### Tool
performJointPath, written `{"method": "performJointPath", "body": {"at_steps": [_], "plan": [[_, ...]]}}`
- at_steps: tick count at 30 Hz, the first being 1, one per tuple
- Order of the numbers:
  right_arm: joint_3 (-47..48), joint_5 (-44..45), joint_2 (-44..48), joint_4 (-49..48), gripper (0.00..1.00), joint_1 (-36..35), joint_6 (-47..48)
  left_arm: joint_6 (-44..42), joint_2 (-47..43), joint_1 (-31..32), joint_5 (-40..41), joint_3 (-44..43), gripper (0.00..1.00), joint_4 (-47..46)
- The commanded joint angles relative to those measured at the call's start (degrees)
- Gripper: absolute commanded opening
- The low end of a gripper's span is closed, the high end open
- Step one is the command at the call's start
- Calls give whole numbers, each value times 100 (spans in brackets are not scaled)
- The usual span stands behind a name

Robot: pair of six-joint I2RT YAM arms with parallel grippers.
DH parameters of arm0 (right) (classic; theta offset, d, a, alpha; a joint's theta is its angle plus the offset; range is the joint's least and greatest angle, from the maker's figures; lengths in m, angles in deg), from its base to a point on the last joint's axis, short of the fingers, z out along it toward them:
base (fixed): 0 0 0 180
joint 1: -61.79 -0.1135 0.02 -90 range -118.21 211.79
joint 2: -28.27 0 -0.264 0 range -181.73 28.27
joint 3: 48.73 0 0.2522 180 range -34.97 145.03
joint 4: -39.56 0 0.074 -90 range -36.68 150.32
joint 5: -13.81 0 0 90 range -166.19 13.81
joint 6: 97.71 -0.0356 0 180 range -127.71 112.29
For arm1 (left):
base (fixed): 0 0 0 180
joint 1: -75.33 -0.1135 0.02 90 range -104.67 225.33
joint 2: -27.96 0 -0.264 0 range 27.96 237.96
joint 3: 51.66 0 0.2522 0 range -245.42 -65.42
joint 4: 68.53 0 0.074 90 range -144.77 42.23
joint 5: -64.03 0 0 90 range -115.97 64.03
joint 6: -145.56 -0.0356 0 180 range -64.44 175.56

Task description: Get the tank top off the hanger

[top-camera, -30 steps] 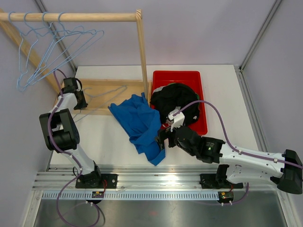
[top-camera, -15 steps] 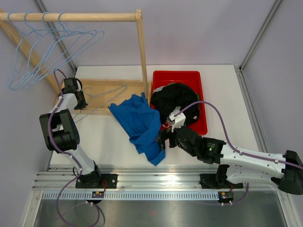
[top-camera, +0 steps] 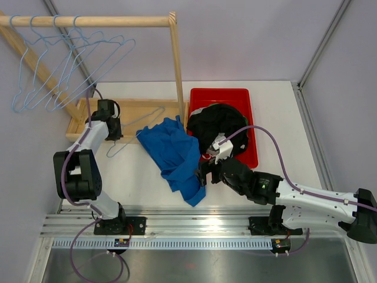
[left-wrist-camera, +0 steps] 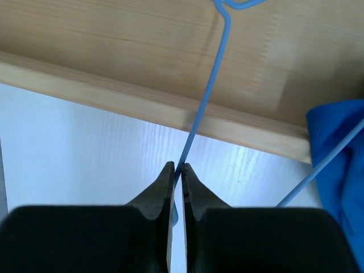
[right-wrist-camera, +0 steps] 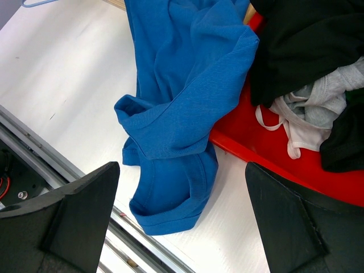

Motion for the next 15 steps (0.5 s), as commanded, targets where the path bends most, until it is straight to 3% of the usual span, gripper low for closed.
{"method": "performJointPath", "body": {"at_steps": [1,15], "plan": [[36,127,55,-146,99,25,20,64,-511,116,238,83,0,62],[-26,188,213,-111,100,25,3,266,-1082,547,554,355,0,308]]}}
